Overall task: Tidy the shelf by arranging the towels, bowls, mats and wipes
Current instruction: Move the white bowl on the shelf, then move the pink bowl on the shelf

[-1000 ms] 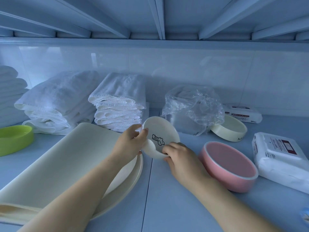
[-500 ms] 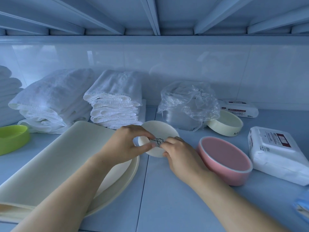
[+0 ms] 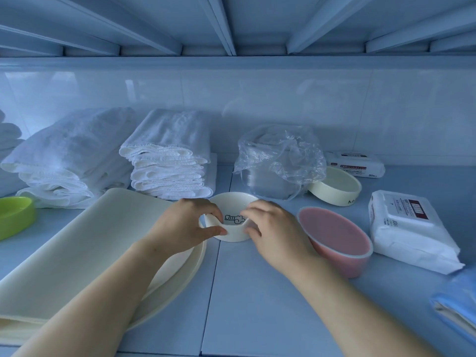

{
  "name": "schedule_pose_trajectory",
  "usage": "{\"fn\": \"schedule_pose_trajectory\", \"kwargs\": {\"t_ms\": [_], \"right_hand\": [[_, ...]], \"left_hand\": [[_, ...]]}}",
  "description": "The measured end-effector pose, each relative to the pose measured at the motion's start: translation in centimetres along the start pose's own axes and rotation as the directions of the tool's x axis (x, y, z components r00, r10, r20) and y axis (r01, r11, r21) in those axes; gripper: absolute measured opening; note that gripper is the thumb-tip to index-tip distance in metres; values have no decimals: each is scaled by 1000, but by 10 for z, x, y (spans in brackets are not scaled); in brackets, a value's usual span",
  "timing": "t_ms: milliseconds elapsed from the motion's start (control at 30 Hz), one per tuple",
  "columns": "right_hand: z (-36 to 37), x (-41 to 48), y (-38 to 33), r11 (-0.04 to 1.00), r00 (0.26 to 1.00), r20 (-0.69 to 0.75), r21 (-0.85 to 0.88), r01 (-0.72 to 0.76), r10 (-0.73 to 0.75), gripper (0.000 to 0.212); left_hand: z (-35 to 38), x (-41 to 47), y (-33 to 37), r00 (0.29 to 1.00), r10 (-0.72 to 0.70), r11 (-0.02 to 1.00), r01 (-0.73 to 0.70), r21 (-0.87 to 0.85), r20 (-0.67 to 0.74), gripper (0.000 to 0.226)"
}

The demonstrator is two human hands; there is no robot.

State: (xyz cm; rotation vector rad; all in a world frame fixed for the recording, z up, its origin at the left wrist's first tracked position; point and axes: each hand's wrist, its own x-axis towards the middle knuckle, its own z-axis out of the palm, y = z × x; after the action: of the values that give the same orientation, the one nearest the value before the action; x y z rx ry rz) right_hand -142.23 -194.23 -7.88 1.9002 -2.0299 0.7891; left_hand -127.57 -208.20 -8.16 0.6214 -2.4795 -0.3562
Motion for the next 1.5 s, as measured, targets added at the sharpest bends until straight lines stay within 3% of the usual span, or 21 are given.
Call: {"fn": "schedule_pose_trajectory", "kwargs": {"t_ms": [100,167,400,533,800,1167,1367,1500], "right_hand": [[-12,-2,-1,1000,995,-98,5,9,-8,28],[-26,-3,2,1000,994,-112,-4,-5,4,30],[-71,-42,29,980,988,70,-151,-126,138,34],[-75,-68,34,967,975,91,-177,-184,202,38],[-76,-87,43,959,956,178,-205,-198,235,65],[-66,-80,52,972,980,-38,-131,-197,194,50],[-72,-71,48,978,985,-19,-111,-174,173,41],[-72,-73,51,976,978,-36,-72,-208,206,51]], "left_hand": [[5,0,4,1000,16,999,-15,51,-19,13],[7,0,10,996,91,993,-90,81,-8,24],[6,23,74,939,285,948,-306,86,194,41],[29,38,93,909,260,954,-294,58,326,78],[64,24,76,911,384,917,-395,51,151,81],[60,21,81,919,392,919,-393,20,40,85],[60,18,89,937,349,936,-348,-57,7,70],[57,18,90,952,304,951,-305,-43,-36,69]]}}
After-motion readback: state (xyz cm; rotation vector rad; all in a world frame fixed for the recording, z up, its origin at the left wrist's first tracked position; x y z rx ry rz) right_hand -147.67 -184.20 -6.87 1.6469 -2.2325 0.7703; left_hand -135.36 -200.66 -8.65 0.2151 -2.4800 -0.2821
